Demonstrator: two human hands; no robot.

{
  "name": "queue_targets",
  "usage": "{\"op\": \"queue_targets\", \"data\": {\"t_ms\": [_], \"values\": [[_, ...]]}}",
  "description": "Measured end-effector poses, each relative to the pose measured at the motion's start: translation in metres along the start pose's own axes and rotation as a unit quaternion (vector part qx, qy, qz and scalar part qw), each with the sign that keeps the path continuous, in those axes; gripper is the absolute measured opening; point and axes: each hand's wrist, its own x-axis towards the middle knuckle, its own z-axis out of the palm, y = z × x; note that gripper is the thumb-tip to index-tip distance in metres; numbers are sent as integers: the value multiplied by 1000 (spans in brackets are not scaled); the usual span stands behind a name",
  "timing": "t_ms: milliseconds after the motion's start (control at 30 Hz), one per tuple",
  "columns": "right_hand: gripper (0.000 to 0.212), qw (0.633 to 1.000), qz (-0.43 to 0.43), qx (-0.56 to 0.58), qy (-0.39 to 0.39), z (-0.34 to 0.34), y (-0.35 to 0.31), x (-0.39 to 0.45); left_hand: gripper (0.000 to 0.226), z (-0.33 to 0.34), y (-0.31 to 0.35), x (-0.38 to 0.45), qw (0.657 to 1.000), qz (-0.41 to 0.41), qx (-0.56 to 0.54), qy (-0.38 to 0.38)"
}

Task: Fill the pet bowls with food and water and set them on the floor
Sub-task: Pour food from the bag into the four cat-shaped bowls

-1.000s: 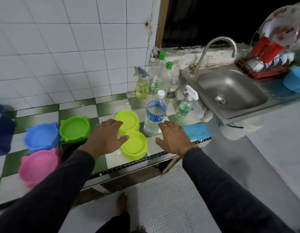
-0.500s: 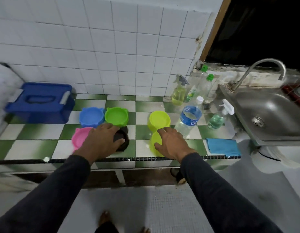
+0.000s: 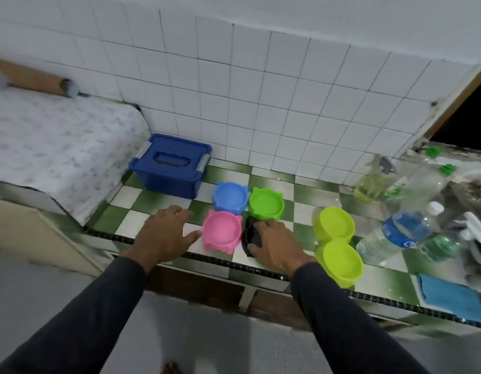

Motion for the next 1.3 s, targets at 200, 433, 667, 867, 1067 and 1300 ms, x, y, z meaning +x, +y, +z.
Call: {"op": "queue_targets", "data": {"t_ms": [200,433,667,867,1067,1300], "values": [[61,999,-18,17,-26,9,-78,48,67,-15,-91,10,999,-28,-40,-9],[49,999,0,10,-32,19,-151,93,68,-21,-176,31,998,-29,-37,-29],[38,998,5,55,-28,21,-182,134,69,-21,-223,66,997,-44,-51,-47],[40,998,23,48,-37,17,-186,185,67,-24,-240,115,995,-44,-74,-60],[46,996,37,75,-13,12,-178,235,67,-30,-251,170,995,-43,-85,-34],[62,990,75,121,-11,11,-167,289,58,-28,-264,228,990,-42,-130,-36]]}}
